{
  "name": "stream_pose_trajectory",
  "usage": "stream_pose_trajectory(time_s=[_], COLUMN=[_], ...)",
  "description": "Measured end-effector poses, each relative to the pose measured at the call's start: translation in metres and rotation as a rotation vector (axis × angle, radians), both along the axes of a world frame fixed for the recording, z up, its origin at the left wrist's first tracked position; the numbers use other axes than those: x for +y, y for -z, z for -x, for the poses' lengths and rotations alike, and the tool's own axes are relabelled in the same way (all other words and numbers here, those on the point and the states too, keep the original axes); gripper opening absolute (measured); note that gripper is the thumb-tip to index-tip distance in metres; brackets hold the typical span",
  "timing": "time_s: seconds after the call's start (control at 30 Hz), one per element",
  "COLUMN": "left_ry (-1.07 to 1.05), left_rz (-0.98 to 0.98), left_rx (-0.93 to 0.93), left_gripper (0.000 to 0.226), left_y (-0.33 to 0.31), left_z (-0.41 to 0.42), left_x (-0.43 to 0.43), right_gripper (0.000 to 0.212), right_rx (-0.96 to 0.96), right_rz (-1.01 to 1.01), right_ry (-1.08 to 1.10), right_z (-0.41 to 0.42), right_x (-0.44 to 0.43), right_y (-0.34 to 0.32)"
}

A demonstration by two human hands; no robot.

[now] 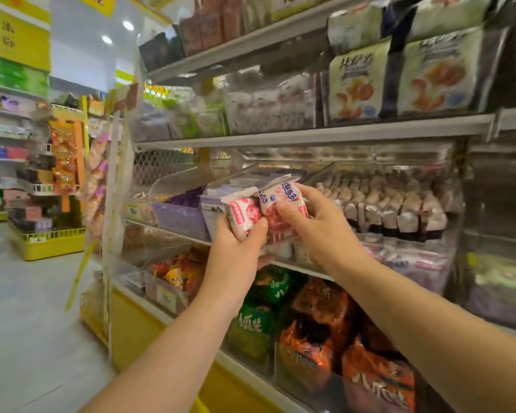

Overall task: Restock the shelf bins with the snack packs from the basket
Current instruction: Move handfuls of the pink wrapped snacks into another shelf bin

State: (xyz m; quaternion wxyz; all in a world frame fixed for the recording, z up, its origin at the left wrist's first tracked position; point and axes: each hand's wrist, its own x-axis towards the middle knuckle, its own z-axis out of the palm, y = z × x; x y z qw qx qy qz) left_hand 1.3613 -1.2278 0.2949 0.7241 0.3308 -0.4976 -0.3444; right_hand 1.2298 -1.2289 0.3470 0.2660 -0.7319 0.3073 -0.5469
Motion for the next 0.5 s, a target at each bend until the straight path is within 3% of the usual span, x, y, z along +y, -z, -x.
stream_pose_trajectory(time_s=[0.13,0.23,0.33,0.5], left_ry=[0.014,-0.002,-0.029,-0.07], left_rz=[-0.012,-0.017,-0.026,-0.027], left_rx=[-0.086,-0.106,-0.145,-0.211], left_gripper=[0.031,0.036,0.041,0.047], left_y=[-0.015,-0.014,-0.011,-0.011], left_z=[0.011,0.015,0.019,0.024], left_x=[0.001,-0.002,-0.003,-0.003], right_gripper=[0.031,0.045,0.053,0.05], right_rx=[0.211,0.62,0.942,1.132], right_rz=[0.182,0.221,0.124,0.198], right_ry=[0.127,0.419,0.488,0.609], right_z=[0.055,0.094,0.111,0.106], right_x=[0.008,0.001,-0.01,-0.027], right_y=[-0.053,-0.084,-0.089,-0.071])
